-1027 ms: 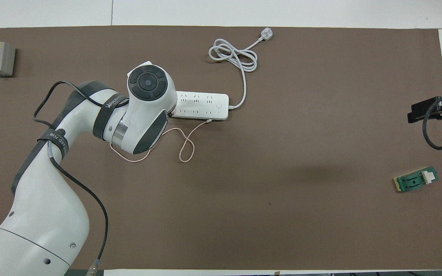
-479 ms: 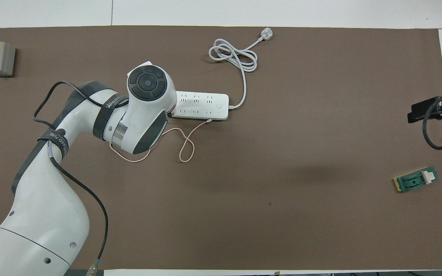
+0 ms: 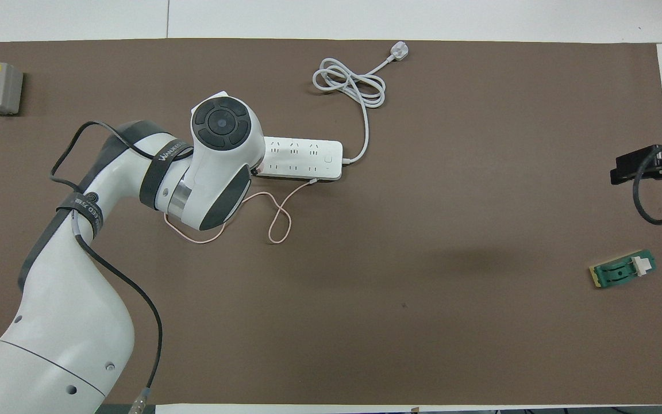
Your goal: Plug charger into power strip
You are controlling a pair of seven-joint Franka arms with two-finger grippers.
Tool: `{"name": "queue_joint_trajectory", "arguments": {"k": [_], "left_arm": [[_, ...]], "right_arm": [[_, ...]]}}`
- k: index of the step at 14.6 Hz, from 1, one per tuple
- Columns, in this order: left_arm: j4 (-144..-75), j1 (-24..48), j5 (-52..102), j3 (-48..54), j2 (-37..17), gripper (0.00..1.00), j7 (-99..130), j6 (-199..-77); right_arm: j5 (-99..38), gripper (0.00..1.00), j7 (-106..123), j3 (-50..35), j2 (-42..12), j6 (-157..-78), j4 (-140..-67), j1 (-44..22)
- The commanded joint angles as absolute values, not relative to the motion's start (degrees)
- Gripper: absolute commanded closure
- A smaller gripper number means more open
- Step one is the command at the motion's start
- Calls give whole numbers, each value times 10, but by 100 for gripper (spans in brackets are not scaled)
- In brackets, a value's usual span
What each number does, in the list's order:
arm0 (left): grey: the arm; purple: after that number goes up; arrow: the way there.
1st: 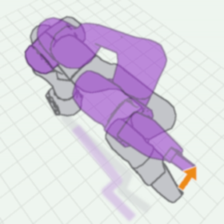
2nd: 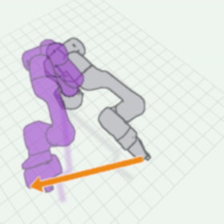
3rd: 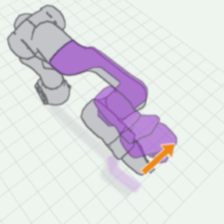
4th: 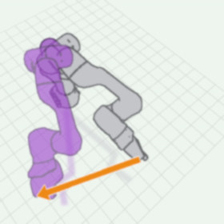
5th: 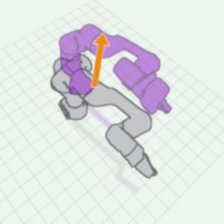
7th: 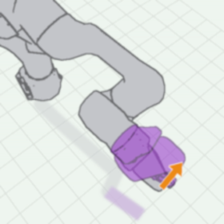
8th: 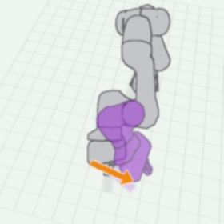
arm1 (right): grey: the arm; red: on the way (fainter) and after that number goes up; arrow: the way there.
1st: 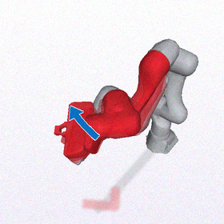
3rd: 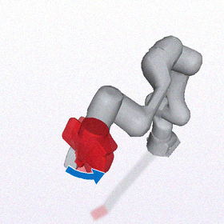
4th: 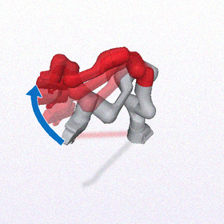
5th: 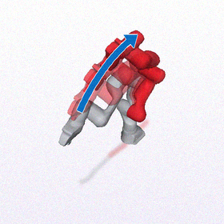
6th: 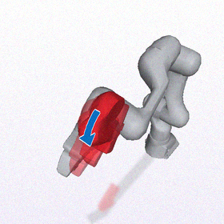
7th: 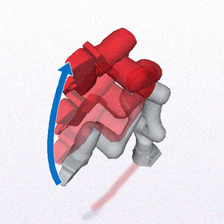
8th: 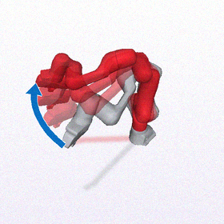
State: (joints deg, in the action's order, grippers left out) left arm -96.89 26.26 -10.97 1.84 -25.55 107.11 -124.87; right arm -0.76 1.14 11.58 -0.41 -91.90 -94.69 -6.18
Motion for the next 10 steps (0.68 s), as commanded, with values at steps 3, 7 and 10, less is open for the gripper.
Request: {"name": "queue_joint_trajectory", "arguments": {"k": [3,7,10], "left_arm": [[-974,251,-107,19,-282,53,1024,-1223],[-971,231,-87,22,-238,22,984,-1188],[-962,217,-47,20,-200,21,941,-1138]], "right_arm": [[-16,0,17,114,3,-912,-954,-58],[-16,0,17,114,3,-912,-954,-58],[-16,0,17,114,3,-912,-954,-58]]}}
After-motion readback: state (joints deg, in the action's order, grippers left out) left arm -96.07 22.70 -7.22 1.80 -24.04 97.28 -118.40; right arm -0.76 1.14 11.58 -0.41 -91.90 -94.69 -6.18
